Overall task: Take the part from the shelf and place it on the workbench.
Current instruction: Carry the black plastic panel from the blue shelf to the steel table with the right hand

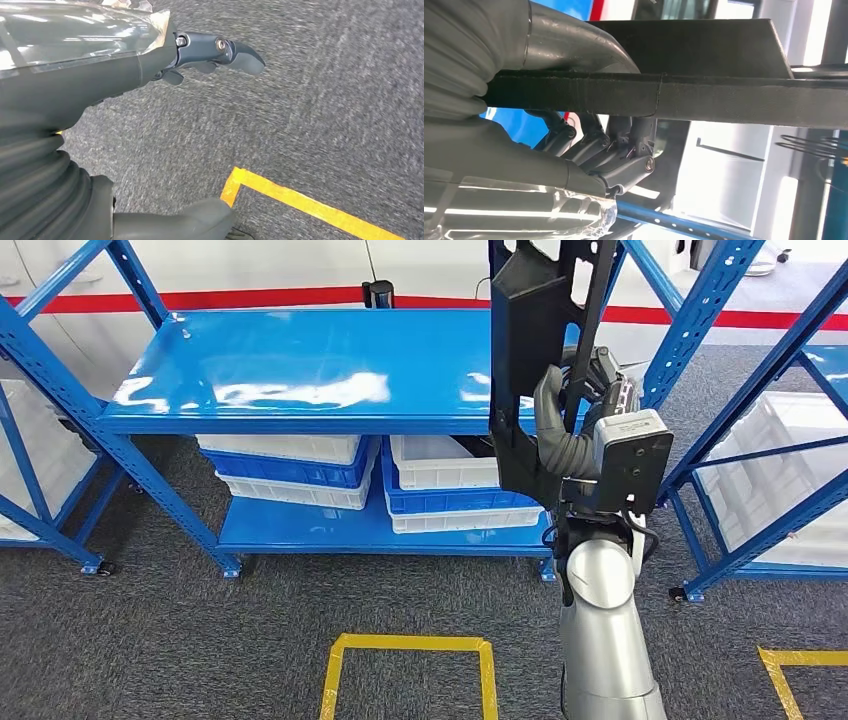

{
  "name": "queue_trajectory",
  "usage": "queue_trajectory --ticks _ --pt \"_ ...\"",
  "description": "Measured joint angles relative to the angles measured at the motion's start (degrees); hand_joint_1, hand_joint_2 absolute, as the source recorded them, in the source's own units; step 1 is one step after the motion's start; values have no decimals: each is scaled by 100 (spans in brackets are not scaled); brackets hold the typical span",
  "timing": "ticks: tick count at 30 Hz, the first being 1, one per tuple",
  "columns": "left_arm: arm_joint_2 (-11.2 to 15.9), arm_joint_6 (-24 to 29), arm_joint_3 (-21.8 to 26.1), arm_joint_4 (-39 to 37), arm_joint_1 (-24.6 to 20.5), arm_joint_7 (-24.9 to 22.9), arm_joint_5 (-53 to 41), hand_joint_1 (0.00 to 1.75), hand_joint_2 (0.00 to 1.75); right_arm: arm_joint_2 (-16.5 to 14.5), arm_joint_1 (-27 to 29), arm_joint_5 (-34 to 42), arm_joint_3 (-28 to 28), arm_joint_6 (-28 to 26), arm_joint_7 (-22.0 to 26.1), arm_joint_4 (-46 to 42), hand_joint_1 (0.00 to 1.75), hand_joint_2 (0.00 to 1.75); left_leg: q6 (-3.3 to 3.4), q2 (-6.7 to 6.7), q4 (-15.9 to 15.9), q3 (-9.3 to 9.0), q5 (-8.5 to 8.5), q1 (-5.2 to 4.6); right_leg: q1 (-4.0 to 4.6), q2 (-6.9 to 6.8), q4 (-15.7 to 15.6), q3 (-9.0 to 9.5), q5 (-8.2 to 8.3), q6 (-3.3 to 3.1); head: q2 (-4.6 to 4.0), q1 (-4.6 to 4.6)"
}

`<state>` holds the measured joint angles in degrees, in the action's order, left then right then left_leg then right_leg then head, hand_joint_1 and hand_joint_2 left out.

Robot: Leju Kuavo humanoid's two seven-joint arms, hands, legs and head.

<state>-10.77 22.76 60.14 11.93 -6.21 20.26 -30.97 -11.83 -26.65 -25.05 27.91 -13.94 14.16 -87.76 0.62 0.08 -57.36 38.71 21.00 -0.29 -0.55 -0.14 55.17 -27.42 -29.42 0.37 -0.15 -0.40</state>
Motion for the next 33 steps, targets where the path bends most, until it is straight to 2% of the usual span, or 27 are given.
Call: queue_trajectory --ticks 1,3,4,5,6,7,8,10,11,12,14,15,16,17,19,20,21,22,23,24,25,26,27,29,30,31,33 --pt "2 27 24 0 7 -5 28 0 175 -13 12 26 5 13 29 5 175 175 -42 -14 -182 73 238 18 -26 -7 -8 -53 74 -48 0 -11" --pt "2 85 70 0 9 -13 59 0 175 -42 31 69 20 25 87 14 175 175 -124 -23 -866 255 873 66 -35 -13 3 -208 221 -100 0 -33" --pt "2 114 92 0 9 -16 62 0 175 -51 45 88 25 25 108 19 175 175 -158 -23 -1239 322 1053 85 -34 -15 13 -298 289 -98 0 -37" --pt "3 142 114 0 8 -16 71 0 175 -58 66 109 27 26 130 23 175 175 -187 -23 -1527 337 1089 105 -35 -16 32 -396 355 -85 0 -37" --pt "4 168 132 0 7 -17 81 0 175 -65 90 133 27 26 146 27 175 175 -209 -22 -1648 272 984 126 -41 -18 59 -496 411 -66 0 -38" --pt "4 188 147 0 7 -18 92 0 175 -70 114 158 27 26 161 29 175 175 -224 -22 -1577 115 811 148 -50 -18 95 -594 460 -44 0 -38" --pt "4 205 159 0 4 -19 102 0 175 -74 135 187 24 25 176 30 175 175 -236 -22 -1317 -142 661 171 -60 -17 141 -687 501 -15 0 -39" --pt "0 232 172 0 -11 -23 107 0 175 -91 163 246 8 14 195 22 175 175 -236 -41 -514 -746 710 175 -58 -13 230 -826 566 57 0 -39" --pt "-1 245 174 0 -20 -30 107 0 175 -101 173 274 -6 -2 201 16 175 175 -213 -50 -207 -941 808 161 -51 -15 257 -864 605 104 0 -36" --pt "-3 255 174 0 -26 -42 106 0 175 -108 185 293 -23 -21 204 11 175 175 -173 -59 -36 -1026 890 132 -44 -19 261 -885 652 153 0 -35" --pt "-8 278 176 -1 -25 -72 104 0 175 -110 219 308 -65 -62 208 7 175 175 -39 -37 7 -959 833 101 -50 -23 257 -916 723 244 0 -33" --pt "-12 287 177 -1 -25 -84 104 0 175 -106 236 307 -91 -76 208 7 175 175 38 -20 14 -905 769 95 -54 -19 318 -968 651 252 0 -29" --pt "-14 296 178 -1 -26 -92 103 0 175 -101 255 302 -117 -92 208 7 175 175 110 -1 28 -836 694 97 -57 -14 475 -1053 481 236 0 -13" --pt "-15 304 179 -1 -28 -97 100 0 175 -95 270 293 -145 -113 207 7 175 175 166 18 33 -746 609 97 -62 -10 761 -1167 224 203 0 3" --pt "-10 308 180 0 -30 -95 78 0 175 -81 310 262 -195 -152 205 8 175 175 215 29 25 -549 448 73 -57 -7 1537 -1381 -255 180 0 30" --pt "-10 298 180 0 -30 -84 63 0 175 -71 345 250 -227 -173 203 8 175 175 221 33 21 -445 368 60 -56 -6 1857 -1413 -354 211 0 31" --pt "-10 279 180 0 -29 -65 46 0 175 -59 389 243 -267 -191 200 9 175 175 221 36 18 -347 293 48 -53 -6 2008 -1360 -332 260 0 33" --pt "-12 262 179 0 -29 -36 24 0 175 -47 439 241 -312 -204 198 9 175 175 215 36 17 -253 219 37 -45 -6 1962 -1209 -228 310 0 35" --pt "-14 252 179 0 -30 0 -2 0 175 -37 489 243 -361 -214 196 9 175 175 206 35 15 -167 145 27 -35 -6 1704 -951 -105 335 0 36" --pt "-15 262 177 0 -32 43 -35 0 175 -33 535 247 -417 -215 196 9 175 175 191 33 12 -96 75 18 -21 -6 1280 -605 -51 317 0 39" --pt "-15 291 174 0 -35 89 -73 0 175 -37 576 253 -473 -209 198 8 175 175 168 32 8 -40 7 7 1 -6 768 -238 -82 268 0 38" --pt "-14 324 172 0 -38 133 -102 0 175 -42 618 265 -526 -200 202 8 175 175 141 34 21 -10 -63 1 21 -6 365 27 -137 212 0 30" --pt "-11 353 170 0 -41 169 -124 0 175 -47 654 277 -578 -192 209 8 175 175 109 38 36 1 -126 4 39 -1 96 176 -201 165 0 25" --pt "1 382 168 0 -45 209 -127 0 175 -47 726 296 -665 -182 224 12 175 175 36 38 87 23 -245 22 28 8 -5 133 -146 99 0 18" --pt "7 388 169 0 -45 222 -94 0 175 -46 754 304 -700 -173 228 14 175 175 -1 25 64 66 -197 33 5 9 -11 82 -80 56 0 20" --pt "12 390 174 0 -44 236 -36 0 175 -48 782 314 -730 -161 229 16 175 175 -36 9 -33 127 -36 41 -20 3 -12 19 3 1 0 8" --pt "17 368 217 0 -42 267 109 0 175 -53 835 336 -787 -131 234 21 175 175 -99 -16 -578 290 576 65 -40 -6 -8 -132 173 -65 0 -18"
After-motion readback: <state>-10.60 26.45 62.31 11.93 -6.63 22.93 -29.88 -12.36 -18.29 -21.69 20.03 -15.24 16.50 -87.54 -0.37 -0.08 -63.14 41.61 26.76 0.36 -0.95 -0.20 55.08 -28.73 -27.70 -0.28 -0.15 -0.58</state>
